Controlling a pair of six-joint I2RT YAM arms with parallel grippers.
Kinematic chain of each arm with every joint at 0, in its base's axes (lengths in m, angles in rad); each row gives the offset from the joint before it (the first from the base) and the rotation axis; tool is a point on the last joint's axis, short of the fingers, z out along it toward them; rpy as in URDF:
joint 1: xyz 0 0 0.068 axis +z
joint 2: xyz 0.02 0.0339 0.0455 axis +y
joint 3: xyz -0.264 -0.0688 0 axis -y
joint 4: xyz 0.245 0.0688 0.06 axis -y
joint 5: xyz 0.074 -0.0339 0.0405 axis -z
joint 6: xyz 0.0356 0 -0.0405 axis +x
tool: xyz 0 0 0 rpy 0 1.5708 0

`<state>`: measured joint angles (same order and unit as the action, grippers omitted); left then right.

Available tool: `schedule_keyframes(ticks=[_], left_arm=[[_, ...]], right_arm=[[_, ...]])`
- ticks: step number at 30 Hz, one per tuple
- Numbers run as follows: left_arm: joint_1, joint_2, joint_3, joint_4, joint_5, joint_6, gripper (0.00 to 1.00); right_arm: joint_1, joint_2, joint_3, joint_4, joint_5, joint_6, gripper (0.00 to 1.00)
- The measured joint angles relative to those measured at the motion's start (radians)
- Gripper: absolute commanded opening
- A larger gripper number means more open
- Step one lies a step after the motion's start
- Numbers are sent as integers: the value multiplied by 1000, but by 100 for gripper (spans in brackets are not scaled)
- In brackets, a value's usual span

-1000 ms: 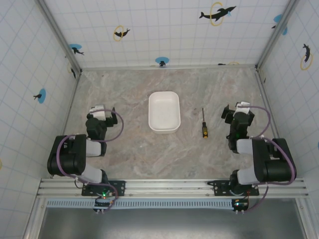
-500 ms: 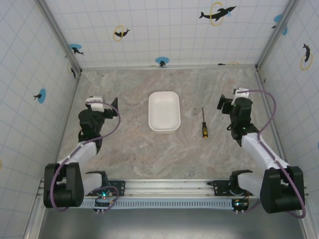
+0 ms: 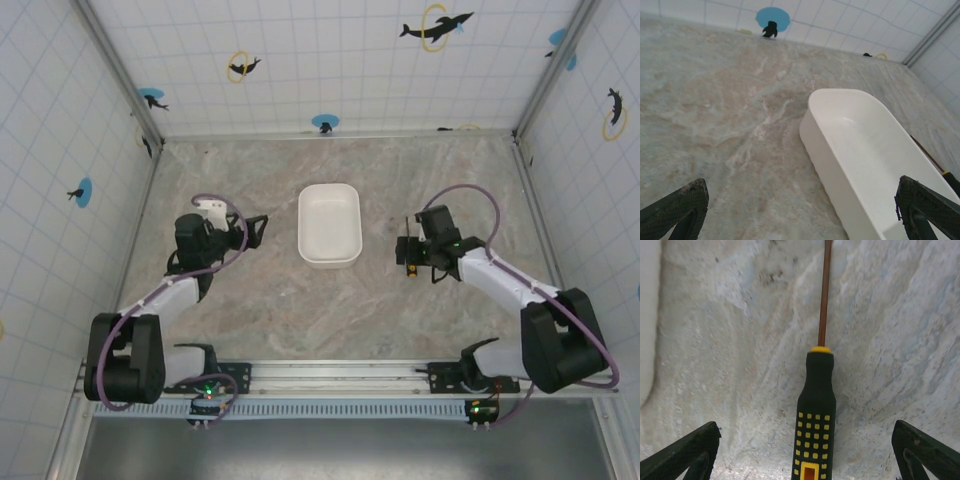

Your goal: Put the screwdriver in the bin

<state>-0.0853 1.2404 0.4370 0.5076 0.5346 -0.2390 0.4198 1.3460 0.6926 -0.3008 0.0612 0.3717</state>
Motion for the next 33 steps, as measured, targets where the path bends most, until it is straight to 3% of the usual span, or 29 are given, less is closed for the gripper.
schedule_keyframes(ticks=[19,29,33], left_arm=[[-13,0,0,-85,50,-23,97],[-13,0,5,-108,61,-23,98],[-13,0,5,-110,61,-21,98]], right_arm=[[58,138,-2,-6,79,84,61],[64,174,15,13,125,87,34],[64,180,21,16,123,88,17]])
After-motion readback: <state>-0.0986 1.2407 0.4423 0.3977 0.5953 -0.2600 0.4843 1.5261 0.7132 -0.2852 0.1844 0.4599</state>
